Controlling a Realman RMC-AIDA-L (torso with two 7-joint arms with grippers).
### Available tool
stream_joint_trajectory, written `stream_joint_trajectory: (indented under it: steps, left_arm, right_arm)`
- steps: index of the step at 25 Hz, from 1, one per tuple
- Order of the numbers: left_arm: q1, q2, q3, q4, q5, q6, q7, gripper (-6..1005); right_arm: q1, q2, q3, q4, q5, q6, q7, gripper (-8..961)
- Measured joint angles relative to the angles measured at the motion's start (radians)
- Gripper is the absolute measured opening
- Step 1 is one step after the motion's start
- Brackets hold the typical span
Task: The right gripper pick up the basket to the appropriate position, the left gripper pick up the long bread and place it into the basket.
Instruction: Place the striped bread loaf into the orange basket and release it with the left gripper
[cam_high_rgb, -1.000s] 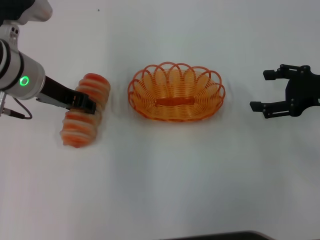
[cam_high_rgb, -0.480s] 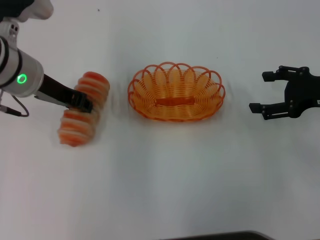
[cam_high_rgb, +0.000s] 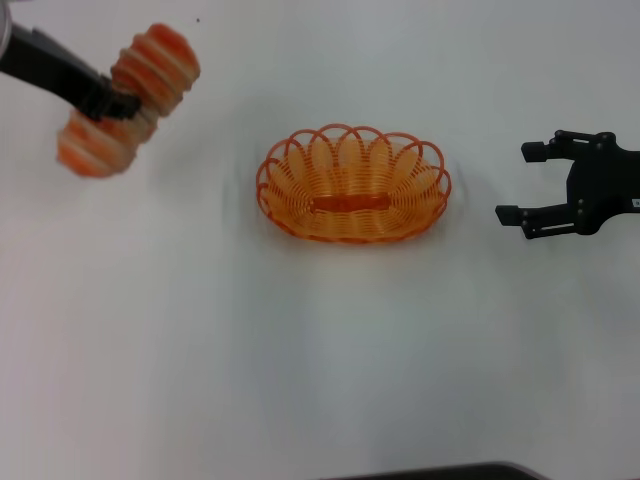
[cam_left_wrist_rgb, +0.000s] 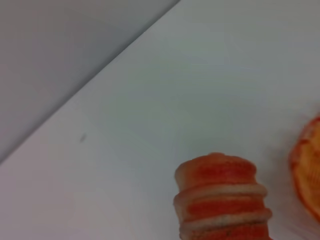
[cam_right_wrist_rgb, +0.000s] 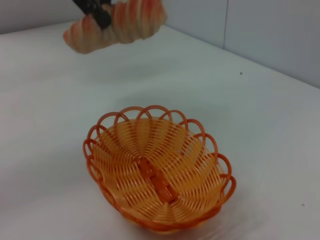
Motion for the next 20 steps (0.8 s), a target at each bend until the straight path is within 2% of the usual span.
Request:
stream_joint_trajectory:
  steps: [2,4,6,10,14,20]
  left_arm:
    - [-0.007,-0.028,0.004,0.035,0.0,0.001,0.142,301]
    - [-0.011,-0.049,0.017,0.063,0.0,-0.003,0.211,281]
    - [-0.017,-0.068,0.072,0.087,-0.01,-0.011,0.264,267]
    - [-0.017,-0.072,0.248,0.086,-0.038,-0.083,0.26,239]
    - [0.01,-0.074,0.422,0.072,-0.053,-0.195,0.214,212]
    - [0.055,-0.076,0.569,0.03,-0.071,-0.341,0.16,200]
  right_arm:
    - [0.001,0.0,0.0,0.0,0.0,-0.002,0.006,961]
    - [0.001,0.0,-0.001,0.0,0.0,-0.006,0.013,961]
    - [0.001,0.0,-0.001,0.0,0.0,-0.007,0.019,961]
    - [0.001,0.002,-0.002,0.0,0.0,-0.017,0.022,961]
    - [0.002,0.002,-0.002,0.0,0.0,-0.027,0.025,961]
    - [0.004,0.002,-0.002,0.0,0.001,-0.029,0.035,961]
